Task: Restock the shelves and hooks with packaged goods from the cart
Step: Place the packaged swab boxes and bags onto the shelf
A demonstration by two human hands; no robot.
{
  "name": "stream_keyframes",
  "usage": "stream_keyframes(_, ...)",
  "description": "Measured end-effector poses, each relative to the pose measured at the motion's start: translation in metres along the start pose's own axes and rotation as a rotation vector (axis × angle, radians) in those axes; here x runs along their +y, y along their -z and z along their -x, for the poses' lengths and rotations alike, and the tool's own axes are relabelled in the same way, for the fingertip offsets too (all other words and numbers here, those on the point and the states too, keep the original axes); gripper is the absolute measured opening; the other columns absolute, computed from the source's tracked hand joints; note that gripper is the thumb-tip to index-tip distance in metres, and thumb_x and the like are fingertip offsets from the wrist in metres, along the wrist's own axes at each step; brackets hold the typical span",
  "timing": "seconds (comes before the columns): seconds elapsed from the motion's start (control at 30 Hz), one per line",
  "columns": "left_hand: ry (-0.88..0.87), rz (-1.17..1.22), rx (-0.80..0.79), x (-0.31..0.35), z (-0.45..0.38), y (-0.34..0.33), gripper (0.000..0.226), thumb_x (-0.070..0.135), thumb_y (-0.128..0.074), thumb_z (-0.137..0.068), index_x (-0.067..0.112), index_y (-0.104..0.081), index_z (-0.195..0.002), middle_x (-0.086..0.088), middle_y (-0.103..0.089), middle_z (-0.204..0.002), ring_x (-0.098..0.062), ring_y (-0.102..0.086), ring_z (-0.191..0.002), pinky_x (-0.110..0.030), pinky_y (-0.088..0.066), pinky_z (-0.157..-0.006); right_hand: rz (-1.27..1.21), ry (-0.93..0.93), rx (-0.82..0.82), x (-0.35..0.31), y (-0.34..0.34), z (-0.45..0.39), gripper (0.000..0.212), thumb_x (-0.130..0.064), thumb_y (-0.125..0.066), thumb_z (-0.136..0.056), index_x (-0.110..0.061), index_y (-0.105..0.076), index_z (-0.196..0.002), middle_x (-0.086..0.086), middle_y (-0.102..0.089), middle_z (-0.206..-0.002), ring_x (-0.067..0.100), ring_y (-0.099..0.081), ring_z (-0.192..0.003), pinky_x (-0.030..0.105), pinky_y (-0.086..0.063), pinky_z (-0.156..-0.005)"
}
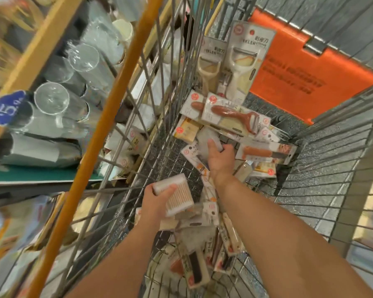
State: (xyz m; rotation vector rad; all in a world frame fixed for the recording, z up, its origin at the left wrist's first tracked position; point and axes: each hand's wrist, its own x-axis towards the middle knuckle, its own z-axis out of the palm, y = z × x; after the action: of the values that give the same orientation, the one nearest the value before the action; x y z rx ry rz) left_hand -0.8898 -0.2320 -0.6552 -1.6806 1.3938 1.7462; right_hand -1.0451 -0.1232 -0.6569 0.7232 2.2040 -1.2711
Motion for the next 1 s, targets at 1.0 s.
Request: stream_keyframes(1.0,-0.936,0.402,0.306,0.024,0.464,0.217,0.063,0.067,-0.061,-0.062,0.032,-0.052,-0.114,-0.013,-0.063,-0.118,-0.031,-0.063,-0.106,-0.054,-0.048,-0.098,-0.127,0.596,-1.163,-0.197,0.215,0.487,0.043,0.013,-0.052,-0.090,-0.005,-0.051,-0.130,0.010,-0.068,-0.107,0.015,-0.073,-0.078,0.016,-0.054,-0.060)
